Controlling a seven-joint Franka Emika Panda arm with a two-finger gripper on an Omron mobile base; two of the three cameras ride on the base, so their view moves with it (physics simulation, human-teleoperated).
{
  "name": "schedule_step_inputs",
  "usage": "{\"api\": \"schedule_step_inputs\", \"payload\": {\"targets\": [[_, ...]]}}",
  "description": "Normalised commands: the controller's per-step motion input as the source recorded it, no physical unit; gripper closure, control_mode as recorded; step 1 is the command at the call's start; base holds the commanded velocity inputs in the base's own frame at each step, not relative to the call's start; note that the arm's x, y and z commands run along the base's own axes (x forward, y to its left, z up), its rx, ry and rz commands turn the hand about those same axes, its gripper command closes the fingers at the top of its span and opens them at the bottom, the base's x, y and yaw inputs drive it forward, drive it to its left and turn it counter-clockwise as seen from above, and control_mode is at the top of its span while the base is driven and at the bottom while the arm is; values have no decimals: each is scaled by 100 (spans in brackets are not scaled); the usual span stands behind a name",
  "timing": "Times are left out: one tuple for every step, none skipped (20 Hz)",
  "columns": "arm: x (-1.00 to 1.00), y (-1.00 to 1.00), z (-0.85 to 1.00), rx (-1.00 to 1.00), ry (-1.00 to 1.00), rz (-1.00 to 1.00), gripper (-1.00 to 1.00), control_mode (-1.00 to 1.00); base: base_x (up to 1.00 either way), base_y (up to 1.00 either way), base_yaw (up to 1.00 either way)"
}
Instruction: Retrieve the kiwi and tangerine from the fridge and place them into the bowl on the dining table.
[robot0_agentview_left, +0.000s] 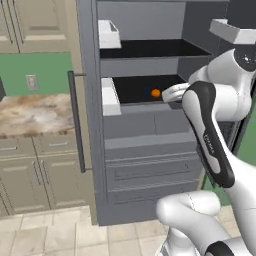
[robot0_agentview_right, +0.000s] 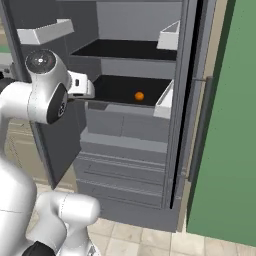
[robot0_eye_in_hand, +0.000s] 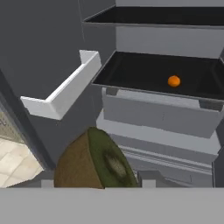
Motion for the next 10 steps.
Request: {"api": "schedule_step_inputs", "payload": {"targets": [[0, 0, 0, 0, 0, 0, 100, 100, -90, 3, 7], [0, 0, 0, 0, 0, 0, 100, 100, -89, 4, 10], [0, 0, 0, 0, 0, 0, 100, 100, -89, 5, 11], [0, 0, 0, 0, 0, 0, 100, 100, -88, 7, 12], [0, 0, 0, 0, 0, 0, 100, 100, -86, 9, 12], [0, 0, 0, 0, 0, 0, 100, 100, -84, 9, 12], [0, 0, 0, 0, 0, 0, 100, 100, -81, 11, 12], [0, 0, 0, 0, 0, 0, 100, 100, -80, 11, 12], [0, 0, 0, 0, 0, 0, 100, 100, -80, 12, 12], [0, 0, 0, 0, 0, 0, 100, 100, -80, 14, 13]]}}
